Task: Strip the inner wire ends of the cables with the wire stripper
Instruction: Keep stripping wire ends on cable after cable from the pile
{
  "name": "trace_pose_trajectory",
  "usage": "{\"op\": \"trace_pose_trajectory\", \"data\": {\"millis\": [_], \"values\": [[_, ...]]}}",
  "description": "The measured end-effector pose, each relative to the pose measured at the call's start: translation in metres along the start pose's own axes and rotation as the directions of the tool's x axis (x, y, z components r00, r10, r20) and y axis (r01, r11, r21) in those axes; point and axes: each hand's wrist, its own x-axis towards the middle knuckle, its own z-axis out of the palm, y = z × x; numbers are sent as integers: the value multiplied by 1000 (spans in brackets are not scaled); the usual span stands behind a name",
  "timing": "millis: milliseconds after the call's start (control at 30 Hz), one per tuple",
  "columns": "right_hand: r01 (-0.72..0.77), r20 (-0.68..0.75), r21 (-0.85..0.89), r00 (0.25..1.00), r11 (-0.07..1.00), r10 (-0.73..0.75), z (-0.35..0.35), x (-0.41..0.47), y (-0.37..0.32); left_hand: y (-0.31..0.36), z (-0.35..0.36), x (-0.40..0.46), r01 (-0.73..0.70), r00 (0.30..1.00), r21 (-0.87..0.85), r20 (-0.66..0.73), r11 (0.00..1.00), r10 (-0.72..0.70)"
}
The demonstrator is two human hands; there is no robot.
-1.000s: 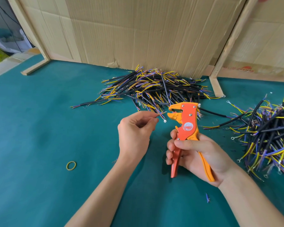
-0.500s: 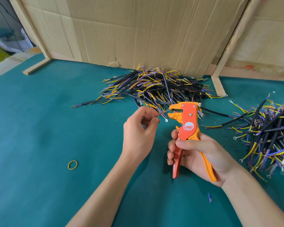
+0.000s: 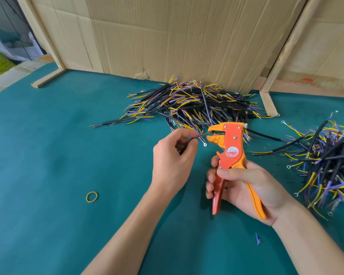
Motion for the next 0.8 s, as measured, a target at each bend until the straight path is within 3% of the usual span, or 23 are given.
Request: {"op": "trace_pose_trajectory", "data": {"millis": [333,800], "values": [[-3,2,0,1000,1000,3,1,0,-1,-2,-1,3,89,996,-105,-23,990,-92],[-33,7,-9,999,999,33,4,-2,2,-2,0,2,47,998,-33,-30,998,-48]]}}
